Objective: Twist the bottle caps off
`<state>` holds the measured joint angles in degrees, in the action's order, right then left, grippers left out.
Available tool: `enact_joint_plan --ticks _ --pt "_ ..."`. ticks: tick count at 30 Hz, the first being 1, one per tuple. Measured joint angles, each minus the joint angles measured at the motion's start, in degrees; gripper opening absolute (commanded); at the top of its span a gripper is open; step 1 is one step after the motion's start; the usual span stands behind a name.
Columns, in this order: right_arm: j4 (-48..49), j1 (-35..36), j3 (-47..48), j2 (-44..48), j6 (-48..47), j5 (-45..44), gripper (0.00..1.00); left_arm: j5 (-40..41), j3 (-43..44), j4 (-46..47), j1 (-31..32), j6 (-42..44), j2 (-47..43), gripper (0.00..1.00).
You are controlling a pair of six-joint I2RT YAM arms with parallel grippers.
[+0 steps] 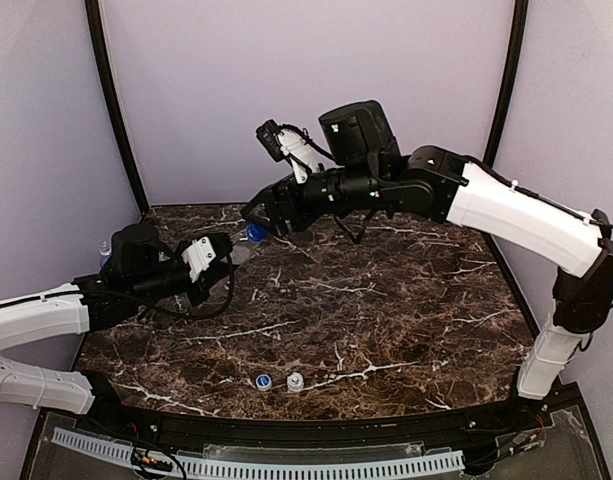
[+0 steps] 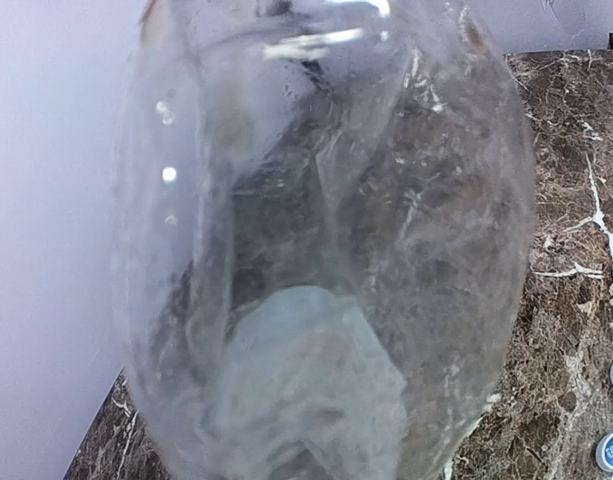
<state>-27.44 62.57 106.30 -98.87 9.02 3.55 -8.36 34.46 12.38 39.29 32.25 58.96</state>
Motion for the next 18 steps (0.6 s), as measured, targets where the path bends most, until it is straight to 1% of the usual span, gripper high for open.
enact_joint_plan --ticks 3,6,7,11,15,18 --pt "-1.92 0.07 0.28 -1.27 2.23 -0.15 0.72 0.39 -0.02 0.0 0.0 0.0 0.0 0.17" --pt "-3.67 0.07 0.33 -2.19 3.34 -0.59 0.68 0.52 -0.02 0.0 0.0 0.0 0.0 0.17" --pt "-4.13 0.07 0.35 -2.43 3.58 -0.61 0.65 0.55 -0.02 0.0 0.0 0.0 0.0 0.17" --pt "-5.62 0.07 0.96 -3.48 4.22 -0.39 0.46 0.57 -0.04 0.02 0.0 0.04 0.0 0.17" --pt "-6.12 0.09 1.6 -4.28 4.2 0.04 0.38 0.83 -0.28 0.02 0.0 0.07 0.0 0.17" --pt "-6.16 0.17 1.73 -4.48 4.04 0.81 0.25 1.05 -0.5 0.04 0.0 0.09 0.0 0.17"
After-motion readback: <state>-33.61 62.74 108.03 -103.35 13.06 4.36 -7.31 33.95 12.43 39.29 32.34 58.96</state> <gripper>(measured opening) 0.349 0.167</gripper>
